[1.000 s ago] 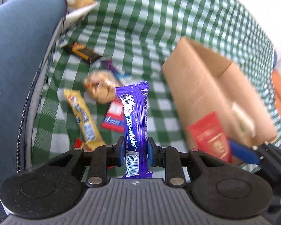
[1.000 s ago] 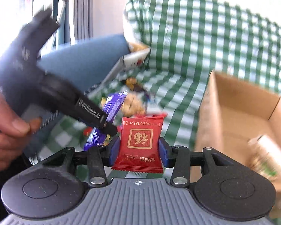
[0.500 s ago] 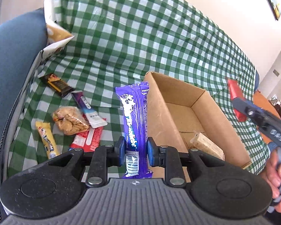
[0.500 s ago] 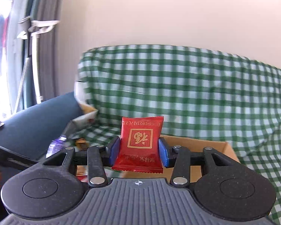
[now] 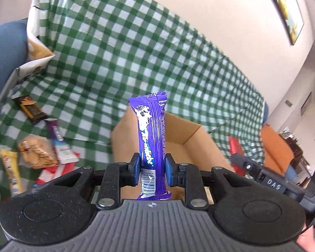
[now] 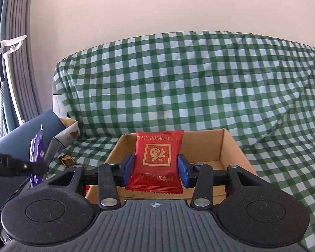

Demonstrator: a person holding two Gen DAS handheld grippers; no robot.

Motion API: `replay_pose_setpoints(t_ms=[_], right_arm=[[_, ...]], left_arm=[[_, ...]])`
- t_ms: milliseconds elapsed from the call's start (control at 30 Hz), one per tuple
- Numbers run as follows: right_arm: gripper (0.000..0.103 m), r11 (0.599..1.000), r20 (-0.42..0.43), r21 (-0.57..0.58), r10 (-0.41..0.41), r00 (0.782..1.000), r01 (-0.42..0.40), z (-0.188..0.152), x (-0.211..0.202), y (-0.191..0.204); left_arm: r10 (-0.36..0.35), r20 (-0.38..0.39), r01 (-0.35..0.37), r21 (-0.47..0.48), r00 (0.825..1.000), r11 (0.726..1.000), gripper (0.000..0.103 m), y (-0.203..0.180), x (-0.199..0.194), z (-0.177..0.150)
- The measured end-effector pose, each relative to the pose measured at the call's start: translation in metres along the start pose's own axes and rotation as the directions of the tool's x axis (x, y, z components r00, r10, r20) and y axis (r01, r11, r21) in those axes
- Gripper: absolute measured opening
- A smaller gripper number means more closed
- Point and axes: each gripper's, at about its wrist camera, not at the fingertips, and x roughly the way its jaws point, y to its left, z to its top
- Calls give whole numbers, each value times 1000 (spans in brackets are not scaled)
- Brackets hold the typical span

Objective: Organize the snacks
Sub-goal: 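Lift and carry the purple bar and red packet over the cardboard box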

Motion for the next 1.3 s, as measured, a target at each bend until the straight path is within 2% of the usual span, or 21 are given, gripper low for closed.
replay_pose_setpoints(t_ms=[233, 567, 767, 1300], right_arm=[[46, 999, 1, 0, -46, 999, 46, 0, -6, -17], [46, 996, 5, 20, -89, 996, 88, 0, -9, -24], [46, 996, 1, -6, -85, 996, 85, -3, -7, -17], [46, 994, -24, -39, -104, 994, 103, -1, 6, -13]], left_arm=[[-38, -18, 38, 50, 999, 998, 26, -19, 17, -7], [-34, -10, 36, 222, 999, 974, 26, -59, 42, -28], [-58, 8, 54, 238, 998, 970, 26, -71, 45, -35], [-83, -8, 83, 238, 997, 968, 26, -89, 68, -45]])
